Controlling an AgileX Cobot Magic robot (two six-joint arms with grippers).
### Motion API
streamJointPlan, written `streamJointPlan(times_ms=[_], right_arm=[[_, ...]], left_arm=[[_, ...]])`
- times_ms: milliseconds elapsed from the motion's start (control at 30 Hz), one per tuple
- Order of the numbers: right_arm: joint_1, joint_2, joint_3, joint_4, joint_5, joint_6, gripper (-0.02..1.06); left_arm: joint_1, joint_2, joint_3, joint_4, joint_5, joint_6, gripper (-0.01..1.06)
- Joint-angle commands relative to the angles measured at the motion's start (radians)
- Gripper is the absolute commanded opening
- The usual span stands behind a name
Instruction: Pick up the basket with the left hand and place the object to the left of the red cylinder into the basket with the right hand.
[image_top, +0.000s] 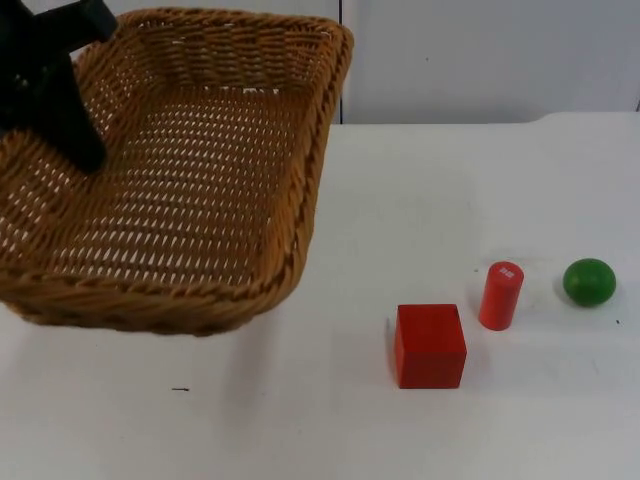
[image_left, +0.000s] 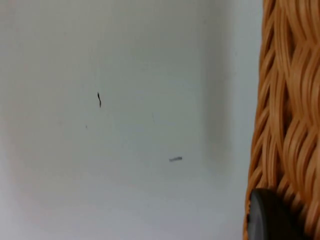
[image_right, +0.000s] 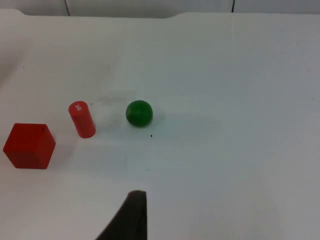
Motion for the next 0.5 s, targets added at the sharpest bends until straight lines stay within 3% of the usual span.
streamJointPlan(times_ms=[0,467], right_arm=[[0.0,-0.003,-0.003,-0.005,-0.007,0.0,1.05],[0.0,-0.003,-0.003,0.002,-0.007,-0.007,1.05]], left_arm=[[-0.001,-0.045,0.029,-0.025,0.011,-0.006,0.0],[0.002,-0.242,0.206,0.0,-0.002,0.011,0.0]])
